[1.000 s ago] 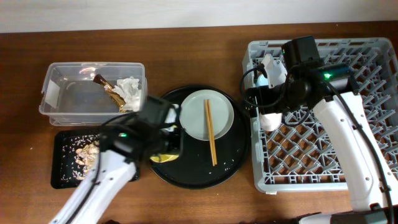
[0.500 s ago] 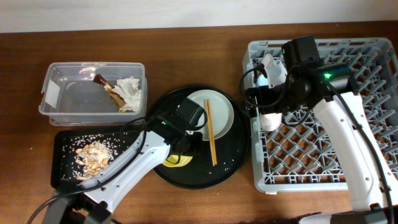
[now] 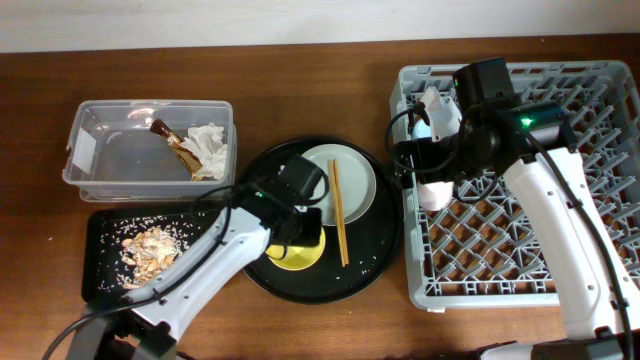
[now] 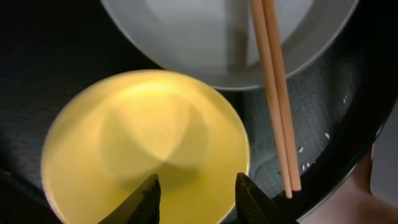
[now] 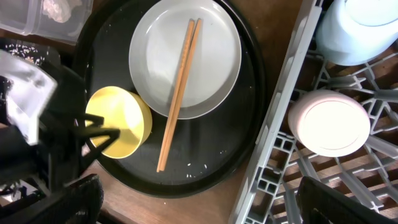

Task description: Sort waste into correct bins and load items into the dishwasher rack

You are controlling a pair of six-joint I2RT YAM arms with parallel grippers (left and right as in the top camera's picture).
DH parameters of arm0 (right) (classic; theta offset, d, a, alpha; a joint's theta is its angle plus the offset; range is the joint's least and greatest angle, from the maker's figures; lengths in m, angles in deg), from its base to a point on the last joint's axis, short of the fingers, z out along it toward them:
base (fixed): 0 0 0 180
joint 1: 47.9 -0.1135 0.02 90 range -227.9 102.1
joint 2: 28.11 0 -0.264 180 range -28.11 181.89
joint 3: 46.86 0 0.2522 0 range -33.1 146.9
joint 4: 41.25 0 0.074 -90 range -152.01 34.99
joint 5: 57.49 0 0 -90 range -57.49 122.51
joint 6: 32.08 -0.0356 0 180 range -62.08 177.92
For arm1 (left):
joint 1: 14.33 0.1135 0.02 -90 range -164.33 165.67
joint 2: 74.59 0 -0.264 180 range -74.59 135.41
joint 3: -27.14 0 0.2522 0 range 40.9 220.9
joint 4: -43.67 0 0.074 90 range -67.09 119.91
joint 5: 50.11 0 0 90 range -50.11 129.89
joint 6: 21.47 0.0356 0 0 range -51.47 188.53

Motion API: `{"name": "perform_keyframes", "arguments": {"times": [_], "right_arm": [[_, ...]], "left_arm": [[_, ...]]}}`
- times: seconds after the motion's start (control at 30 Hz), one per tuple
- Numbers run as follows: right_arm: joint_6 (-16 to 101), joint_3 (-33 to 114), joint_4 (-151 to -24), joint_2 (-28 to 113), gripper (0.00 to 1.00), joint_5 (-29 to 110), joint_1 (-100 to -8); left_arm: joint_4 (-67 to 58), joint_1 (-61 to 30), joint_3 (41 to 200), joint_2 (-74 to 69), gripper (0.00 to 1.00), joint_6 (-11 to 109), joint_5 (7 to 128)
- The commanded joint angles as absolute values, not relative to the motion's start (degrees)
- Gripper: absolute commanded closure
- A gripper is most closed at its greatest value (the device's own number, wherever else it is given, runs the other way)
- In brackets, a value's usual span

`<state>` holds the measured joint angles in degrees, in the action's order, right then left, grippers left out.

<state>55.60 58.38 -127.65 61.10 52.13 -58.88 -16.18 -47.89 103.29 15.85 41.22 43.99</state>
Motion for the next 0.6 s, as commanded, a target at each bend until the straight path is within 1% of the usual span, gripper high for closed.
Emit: {"name": "perform_keyframes", "arguments": {"times": [0.0, 0.1, 0.2, 0.33, 0.43, 0.47, 0.5, 0.53, 0.57], "right_arm": [[56.19, 58.14, -127.65, 61.30, 0.02, 52.63, -59.14], [56.19, 58.14, -127.65, 61.30, 0.02, 52.63, -59.12], [56.19, 58.14, -127.65, 61.30, 0.02, 52.63, -59.14], [56.12, 58.14, -127.65, 61.30, 0.02, 52.72, -59.14], [55.68, 58.14, -127.71, 61.30, 0.02, 53.14, -59.14], [55.70, 58.14, -127.71, 61.30, 0.02, 53.14, -59.14], [55.73, 58.14, -127.74, 61.30, 0.02, 53.11, -59.14], [55.62, 58.14, -127.67, 61.30, 0.01, 53.18, -59.14], [54.79, 58.14, -127.67, 61.30, 0.02, 53.99, -59.14]], "left_arm": [[-17.92, -41.77, 109.26, 12.24, 0.62, 41.22, 43.07], [-17.92, -38.10, 111.01, 9.36, 0.60, 41.81, 43.05], [-18.23, -34.99, 111.03, 7.52, 0.51, 45.30, 42.09], [-21.33, -30.56, 111.03, 5.31, 0.51, 45.46, 32.87], [-23.00, -27.65, 111.03, 4.44, 0.41, 45.46, 32.08], [-23.43, -26.99, 111.03, 4.44, 0.41, 45.48, 32.06], [-24.13, -26.19, 111.03, 4.46, 0.35, 45.48, 32.06], [-25.03, -25.51, 111.03, 4.46, 0.23, 45.48, 32.06], [-25.62, -25.09, 111.03, 4.46, 0.01, 45.46, 32.06]]}}
